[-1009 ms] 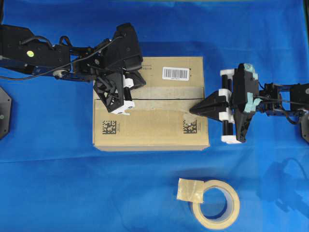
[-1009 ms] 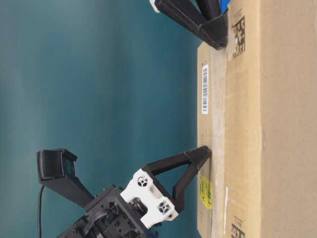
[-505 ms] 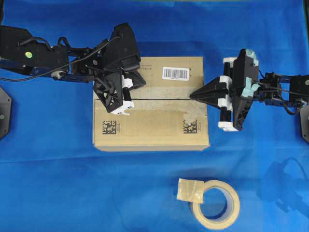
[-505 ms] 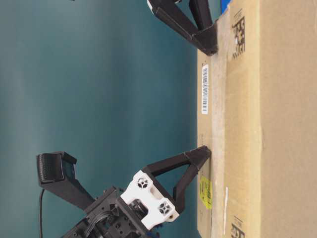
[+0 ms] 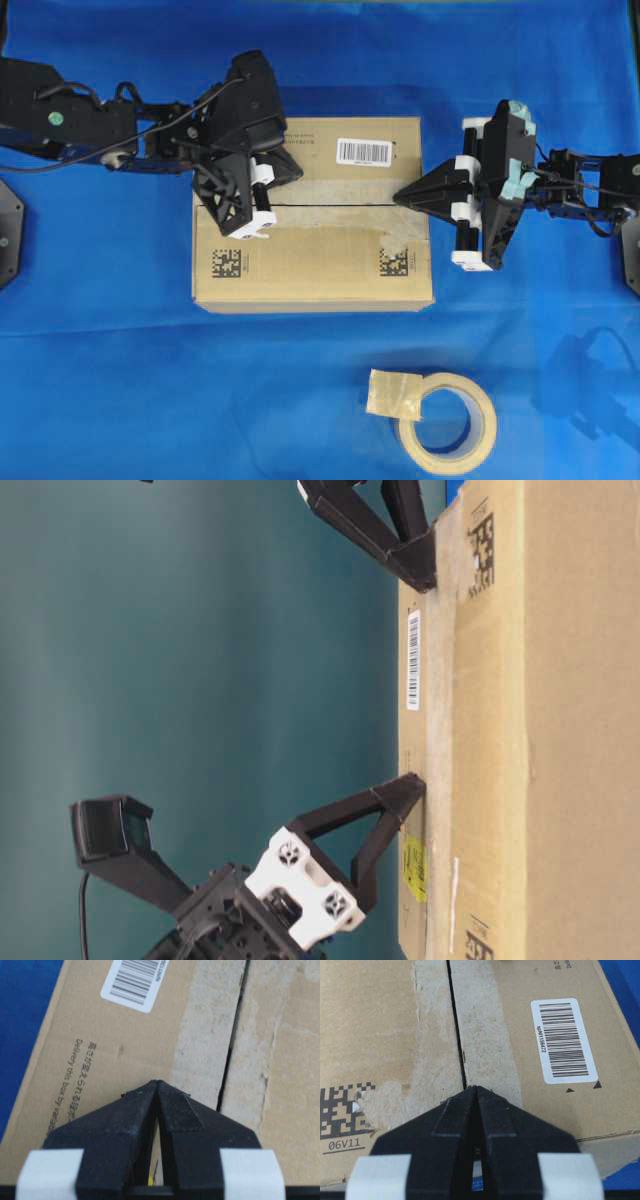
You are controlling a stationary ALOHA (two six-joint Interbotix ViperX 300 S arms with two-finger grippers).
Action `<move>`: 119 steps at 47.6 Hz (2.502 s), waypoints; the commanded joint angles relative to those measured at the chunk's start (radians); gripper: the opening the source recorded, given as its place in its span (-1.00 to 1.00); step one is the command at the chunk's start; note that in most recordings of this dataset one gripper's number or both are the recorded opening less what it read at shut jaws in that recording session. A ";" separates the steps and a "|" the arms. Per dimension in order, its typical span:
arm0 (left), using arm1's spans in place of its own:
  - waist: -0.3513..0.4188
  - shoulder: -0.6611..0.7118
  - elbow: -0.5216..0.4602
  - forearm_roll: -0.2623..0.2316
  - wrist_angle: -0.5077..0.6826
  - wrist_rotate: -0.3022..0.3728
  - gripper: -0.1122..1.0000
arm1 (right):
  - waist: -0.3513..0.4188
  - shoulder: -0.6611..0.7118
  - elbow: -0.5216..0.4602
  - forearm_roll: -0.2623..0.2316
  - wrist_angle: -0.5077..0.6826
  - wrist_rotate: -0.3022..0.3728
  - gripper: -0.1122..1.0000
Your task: Close the cardboard box.
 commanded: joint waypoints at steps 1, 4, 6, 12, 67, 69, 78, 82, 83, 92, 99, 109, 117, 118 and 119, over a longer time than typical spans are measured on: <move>-0.008 -0.051 0.032 -0.002 -0.091 0.003 -0.80 | -0.005 -0.005 -0.006 0.000 -0.003 -0.002 -0.79; -0.014 -0.080 0.077 -0.003 -0.184 0.003 -0.80 | -0.005 -0.005 -0.006 0.000 -0.003 -0.002 -0.79; -0.023 -0.107 0.123 -0.002 -0.272 0.006 -0.80 | -0.005 -0.005 -0.006 0.000 -0.003 -0.002 -0.79; -0.049 -0.178 0.235 -0.002 -0.472 0.018 -0.80 | -0.005 -0.005 -0.008 0.000 -0.006 -0.002 -0.79; -0.086 -0.075 0.555 -0.009 -0.922 0.077 -0.80 | -0.005 -0.005 -0.008 0.000 -0.014 -0.002 -0.79; -0.086 -0.075 0.555 -0.009 -0.922 0.077 -0.80 | -0.005 -0.005 -0.008 0.002 -0.015 -0.002 -0.79; -0.086 -0.075 0.555 -0.009 -0.923 0.077 -0.80 | -0.002 -0.005 -0.008 0.002 -0.015 -0.002 -0.79; -0.086 -0.075 0.554 -0.009 -0.923 0.075 -0.80 | 0.002 -0.005 -0.008 0.000 -0.014 -0.002 -0.79; -0.086 -0.075 0.554 -0.009 -0.922 0.074 -0.80 | 0.003 -0.005 -0.008 0.000 -0.014 -0.002 -0.79; -0.086 -0.075 0.552 -0.009 -0.922 0.069 -0.80 | 0.008 -0.005 -0.009 0.000 -0.015 -0.002 -0.79; -0.086 -0.075 0.552 -0.009 -0.920 0.066 -0.80 | 0.008 -0.005 -0.011 0.000 -0.015 -0.002 -0.79; -0.086 -0.075 0.551 -0.009 -0.919 0.064 -0.80 | 0.011 -0.005 -0.012 0.002 -0.014 -0.002 -0.79; -0.086 -0.075 0.549 -0.009 -0.919 0.064 -0.80 | 0.017 -0.005 -0.011 0.002 -0.015 0.000 -0.79; -0.086 -0.075 0.549 -0.009 -0.919 0.064 -0.80 | 0.018 -0.005 -0.011 0.002 -0.015 0.002 -0.79; -0.086 -0.075 0.549 -0.009 -0.919 0.064 -0.80 | 0.018 -0.005 -0.011 0.002 -0.014 0.002 -0.79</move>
